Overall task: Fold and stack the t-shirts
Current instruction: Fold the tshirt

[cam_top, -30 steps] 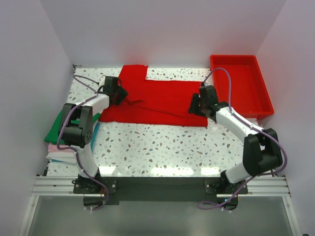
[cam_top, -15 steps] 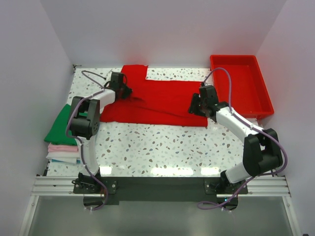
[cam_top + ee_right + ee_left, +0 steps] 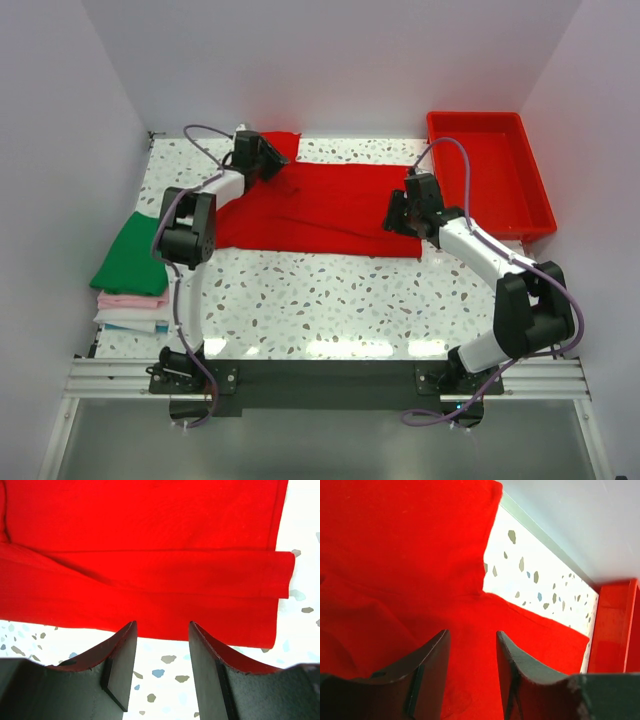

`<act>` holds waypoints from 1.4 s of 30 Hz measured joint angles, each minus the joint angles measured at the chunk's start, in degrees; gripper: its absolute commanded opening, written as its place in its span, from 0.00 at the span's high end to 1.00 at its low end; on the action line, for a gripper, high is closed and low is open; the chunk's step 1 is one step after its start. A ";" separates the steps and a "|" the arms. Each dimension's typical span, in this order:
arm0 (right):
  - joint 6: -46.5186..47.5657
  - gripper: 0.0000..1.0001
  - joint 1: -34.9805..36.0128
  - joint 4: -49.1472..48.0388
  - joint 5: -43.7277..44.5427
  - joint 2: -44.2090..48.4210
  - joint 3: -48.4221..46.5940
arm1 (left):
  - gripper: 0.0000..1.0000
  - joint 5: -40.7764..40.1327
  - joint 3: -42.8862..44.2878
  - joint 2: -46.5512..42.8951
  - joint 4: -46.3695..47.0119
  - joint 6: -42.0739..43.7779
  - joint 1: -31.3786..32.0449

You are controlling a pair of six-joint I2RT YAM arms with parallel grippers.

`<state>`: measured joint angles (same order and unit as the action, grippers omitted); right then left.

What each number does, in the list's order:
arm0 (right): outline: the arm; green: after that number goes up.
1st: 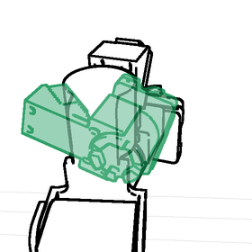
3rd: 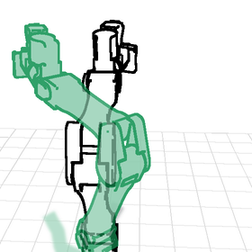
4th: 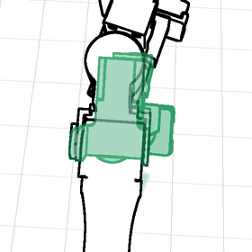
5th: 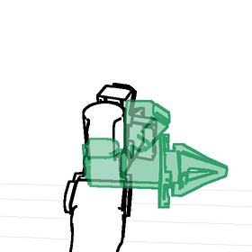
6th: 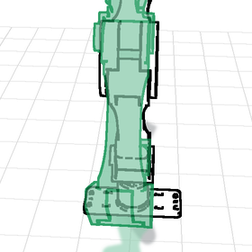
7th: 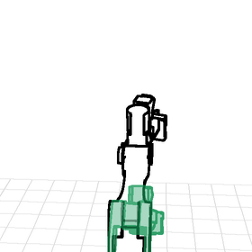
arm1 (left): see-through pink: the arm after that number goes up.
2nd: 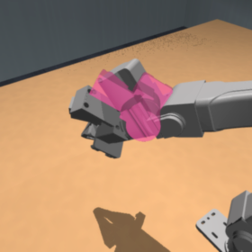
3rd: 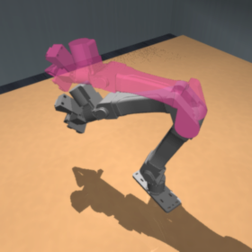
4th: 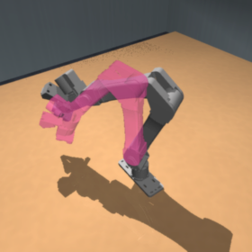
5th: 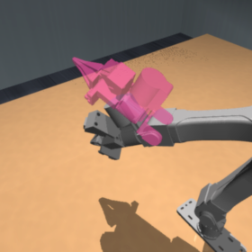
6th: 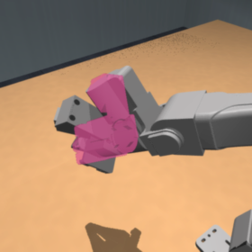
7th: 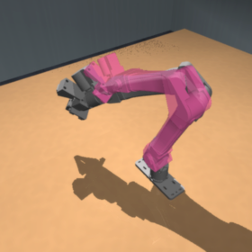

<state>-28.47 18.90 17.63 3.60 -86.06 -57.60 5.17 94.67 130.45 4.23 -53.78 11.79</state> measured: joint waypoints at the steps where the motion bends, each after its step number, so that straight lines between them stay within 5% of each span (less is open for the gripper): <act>1: 0.02 0.51 0.00 0.02 0.00 0.00 0.00 | 0.51 0.57 0.35 0.24 0.04 0.48 -0.02; 7: 0.07 0.51 0.00 0.11 0.00 0.00 0.00 | 0.51 0.02 -4.90 -3.91 1.88 1.90 -0.24; 13: 0.04 0.51 0.00 0.00 0.00 0.00 0.00 | 0.73 -5.38 -15.43 -13.73 -0.09 0.68 -1.38; 22: 0.02 0.51 0.00 -0.07 -0.07 0.00 0.02 | 0.86 -7.37 -19.93 -14.03 -1.40 -1.11 -1.90; 42: 0.04 0.51 0.00 -0.02 -0.04 -0.02 0.13 | 0.75 -6.73 -8.15 -2.99 -1.88 -1.07 -1.90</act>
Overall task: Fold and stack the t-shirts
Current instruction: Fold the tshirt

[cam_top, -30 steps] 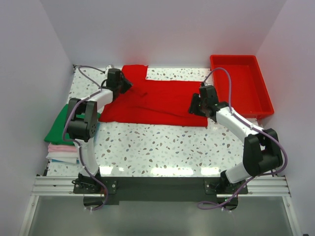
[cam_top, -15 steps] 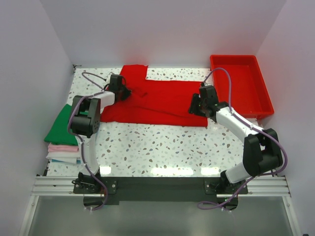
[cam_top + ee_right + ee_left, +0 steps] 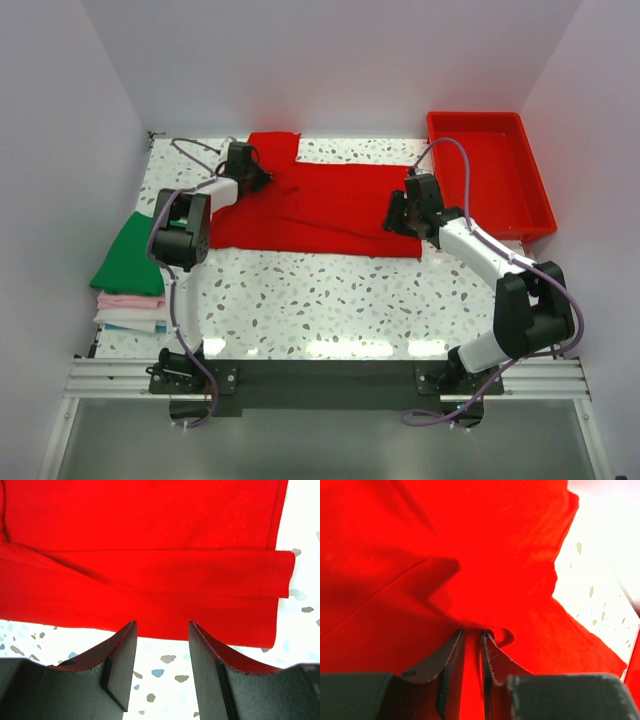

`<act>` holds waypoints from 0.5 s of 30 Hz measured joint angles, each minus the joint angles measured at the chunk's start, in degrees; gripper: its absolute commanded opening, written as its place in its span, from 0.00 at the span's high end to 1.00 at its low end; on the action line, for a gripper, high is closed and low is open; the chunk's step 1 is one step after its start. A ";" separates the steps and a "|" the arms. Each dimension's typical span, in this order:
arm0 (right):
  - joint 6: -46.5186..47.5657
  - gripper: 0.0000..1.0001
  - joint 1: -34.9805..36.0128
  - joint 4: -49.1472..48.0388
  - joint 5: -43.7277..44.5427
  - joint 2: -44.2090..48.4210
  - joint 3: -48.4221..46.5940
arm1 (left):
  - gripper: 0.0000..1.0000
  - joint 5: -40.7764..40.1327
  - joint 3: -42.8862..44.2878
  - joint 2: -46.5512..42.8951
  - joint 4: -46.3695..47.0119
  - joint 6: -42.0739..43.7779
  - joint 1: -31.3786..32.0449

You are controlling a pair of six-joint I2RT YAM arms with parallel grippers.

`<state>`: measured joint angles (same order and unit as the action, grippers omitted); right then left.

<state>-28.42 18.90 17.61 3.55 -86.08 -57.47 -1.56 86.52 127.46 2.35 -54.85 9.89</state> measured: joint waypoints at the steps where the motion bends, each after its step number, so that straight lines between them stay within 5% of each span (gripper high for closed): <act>1: 0.00 0.51 0.00 0.00 0.00 0.00 0.00 | 0.75 0.13 0.63 0.50 0.17 0.00 0.00; 9: 0.02 0.51 0.00 0.00 0.02 -0.24 0.00 | 0.68 3.50 5.44 4.63 3.04 0.00 0.00; 15: 0.04 0.51 0.00 0.04 0.02 -1.09 0.00 | 0.54 6.95 8.63 7.67 5.97 0.02 0.07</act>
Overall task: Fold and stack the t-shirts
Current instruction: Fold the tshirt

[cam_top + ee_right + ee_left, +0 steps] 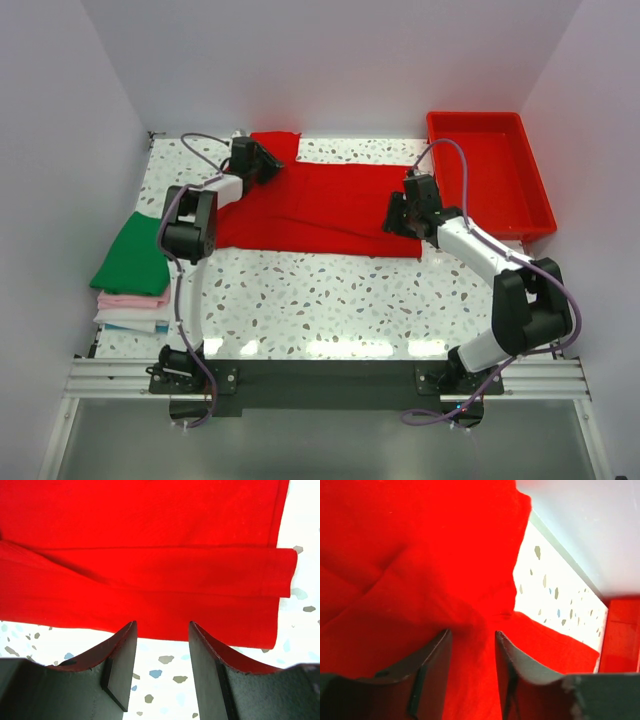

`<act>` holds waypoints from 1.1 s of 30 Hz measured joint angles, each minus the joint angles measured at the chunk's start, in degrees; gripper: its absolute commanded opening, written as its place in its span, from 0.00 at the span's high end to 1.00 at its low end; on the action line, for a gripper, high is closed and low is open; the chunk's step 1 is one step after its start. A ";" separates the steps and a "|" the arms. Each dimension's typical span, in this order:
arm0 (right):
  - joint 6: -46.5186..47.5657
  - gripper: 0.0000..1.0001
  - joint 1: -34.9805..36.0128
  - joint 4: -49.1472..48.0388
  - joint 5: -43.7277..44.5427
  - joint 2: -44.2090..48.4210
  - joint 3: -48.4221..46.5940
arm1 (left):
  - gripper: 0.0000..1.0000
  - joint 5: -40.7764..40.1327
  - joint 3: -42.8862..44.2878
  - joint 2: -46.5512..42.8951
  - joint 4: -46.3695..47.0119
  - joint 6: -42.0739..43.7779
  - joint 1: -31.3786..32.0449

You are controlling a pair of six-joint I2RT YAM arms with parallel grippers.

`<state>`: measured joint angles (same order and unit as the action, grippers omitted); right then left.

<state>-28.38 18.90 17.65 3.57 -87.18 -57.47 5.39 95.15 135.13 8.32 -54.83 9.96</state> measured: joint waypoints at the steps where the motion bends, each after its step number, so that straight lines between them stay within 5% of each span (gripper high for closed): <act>1: 0.00 0.51 0.00 0.00 0.02 -0.07 0.00 | 0.53 0.50 0.15 0.28 0.50 -0.04 0.04; 11: 0.00 0.51 0.00 0.50 1.60 -0.24 0.00 | 0.48 0.83 -4.70 -4.04 1.99 0.66 0.17; 22: -0.94 0.44 -2.43 2.86 4.68 5.03 3.76 | 0.48 -19.47 -29.24 -44.39 -18.05 -0.74 0.00; 28: -1.38 0.57 -5.92 2.27 4.70 2.84 4.17 | 0.68 -22.05 -39.58 -51.95 -21.07 1.75 -1.62; 33: -1.44 0.57 -4.22 0.61 4.24 -2.45 3.04 | 0.70 -15.19 -43.41 -48.28 -17.84 6.03 -0.02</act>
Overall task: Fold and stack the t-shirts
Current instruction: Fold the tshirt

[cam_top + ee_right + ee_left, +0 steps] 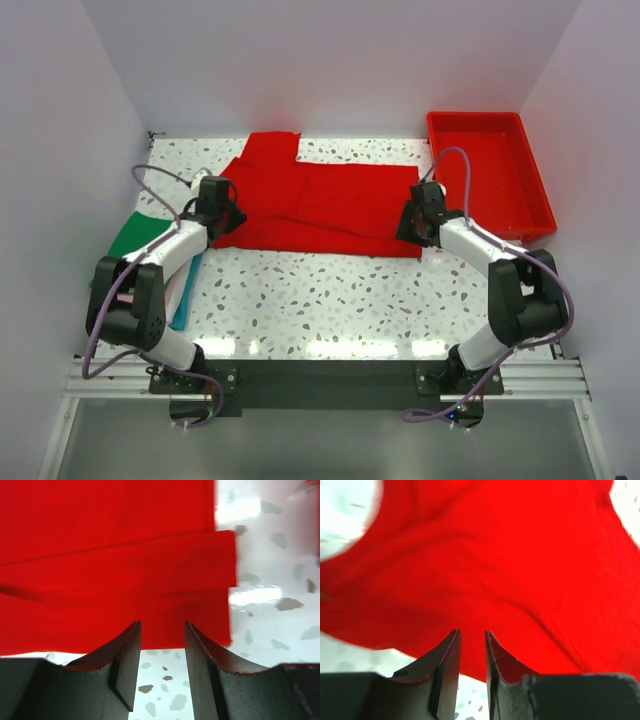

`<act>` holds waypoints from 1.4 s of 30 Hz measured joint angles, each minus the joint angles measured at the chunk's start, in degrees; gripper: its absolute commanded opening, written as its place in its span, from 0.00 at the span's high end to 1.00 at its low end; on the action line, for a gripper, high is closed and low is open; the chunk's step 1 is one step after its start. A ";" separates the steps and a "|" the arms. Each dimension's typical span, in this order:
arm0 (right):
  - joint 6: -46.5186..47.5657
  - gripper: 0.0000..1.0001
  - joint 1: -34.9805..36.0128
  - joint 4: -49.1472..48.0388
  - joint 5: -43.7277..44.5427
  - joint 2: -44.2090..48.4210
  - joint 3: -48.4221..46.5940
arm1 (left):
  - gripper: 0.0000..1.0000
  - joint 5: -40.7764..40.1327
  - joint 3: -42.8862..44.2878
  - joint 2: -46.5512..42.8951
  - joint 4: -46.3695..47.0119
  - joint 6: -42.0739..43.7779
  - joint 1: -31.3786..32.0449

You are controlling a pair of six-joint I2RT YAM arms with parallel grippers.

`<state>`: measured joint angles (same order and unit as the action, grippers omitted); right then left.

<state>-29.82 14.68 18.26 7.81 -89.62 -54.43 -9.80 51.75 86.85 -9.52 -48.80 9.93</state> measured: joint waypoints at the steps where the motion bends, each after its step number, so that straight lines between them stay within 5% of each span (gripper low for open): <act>1: -0.04 0.57 1.01 -0.22 0.04 -0.76 -0.39 | 0.70 0.90 0.28 1.36 1.03 0.55 1.38; 12: -0.85 0.57 11.34 -2.49 -0.02 -8.41 -6.99 | 0.72 6.91 8.50 16.04 8.61 3.02 13.79; 42: -1.46 0.58 16.00 -0.96 3.13 -26.14 -25.18 | 0.64 12.81 26.05 30.12 10.69 6.67 15.52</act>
<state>-31.29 30.68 17.30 10.94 -115.77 -79.61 3.01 77.80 116.97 1.17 -42.13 25.45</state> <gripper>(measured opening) 0.419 0.354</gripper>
